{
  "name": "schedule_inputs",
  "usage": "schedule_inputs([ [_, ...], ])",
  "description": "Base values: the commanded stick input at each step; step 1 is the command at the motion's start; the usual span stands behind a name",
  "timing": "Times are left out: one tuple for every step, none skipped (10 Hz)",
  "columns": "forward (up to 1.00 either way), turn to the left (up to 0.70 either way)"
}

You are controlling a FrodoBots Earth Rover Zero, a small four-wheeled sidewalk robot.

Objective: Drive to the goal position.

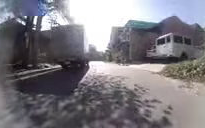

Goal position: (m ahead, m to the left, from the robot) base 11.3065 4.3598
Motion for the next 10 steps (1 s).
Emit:
schedule_inputs([
  [0.70, 0.00],
  [0.70, 0.00],
  [0.70, 0.00],
  [0.70, 0.00],
  [0.70, 0.00],
  [0.70, 0.00],
  [0.70, 0.00],
  [0.70, 0.00],
  [0.70, 0.00],
  [0.70, 0.00],
])
